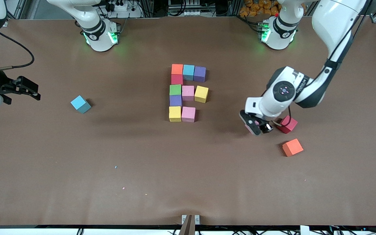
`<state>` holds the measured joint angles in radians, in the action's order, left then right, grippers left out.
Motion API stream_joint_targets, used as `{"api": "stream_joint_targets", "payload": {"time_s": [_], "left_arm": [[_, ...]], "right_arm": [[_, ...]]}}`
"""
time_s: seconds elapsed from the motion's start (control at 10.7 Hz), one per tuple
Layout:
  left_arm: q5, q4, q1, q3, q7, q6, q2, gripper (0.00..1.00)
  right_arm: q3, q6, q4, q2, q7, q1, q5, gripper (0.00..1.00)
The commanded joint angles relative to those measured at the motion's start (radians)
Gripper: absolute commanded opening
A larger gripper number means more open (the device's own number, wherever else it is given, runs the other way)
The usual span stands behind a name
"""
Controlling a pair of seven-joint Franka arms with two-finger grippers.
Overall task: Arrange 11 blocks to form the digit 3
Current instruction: 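Lift and carry the light pink cube to the figure with the left gripper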
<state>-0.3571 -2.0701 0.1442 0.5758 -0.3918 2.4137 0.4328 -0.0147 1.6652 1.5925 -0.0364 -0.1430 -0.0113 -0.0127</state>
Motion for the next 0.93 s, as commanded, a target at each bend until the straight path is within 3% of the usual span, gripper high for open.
{"api": "stream_joint_targets", "payload": {"time_s": [0.0, 0.84], "left_arm": [[-0.049, -0.042, -0.055, 0.016, 0.019, 0.024, -0.031, 0.03], [-0.218, 0.142, -0.245, 0.015, 0.005, 0.021, 0.118, 0.0]], "right_arm": [[0.005, 0.005, 0.001, 0.001, 0.003, 0.007, 0.008, 1.0], [0.007, 0.005, 0.001, -0.002, 0.003, 0.004, 0.008, 1.0]]}}
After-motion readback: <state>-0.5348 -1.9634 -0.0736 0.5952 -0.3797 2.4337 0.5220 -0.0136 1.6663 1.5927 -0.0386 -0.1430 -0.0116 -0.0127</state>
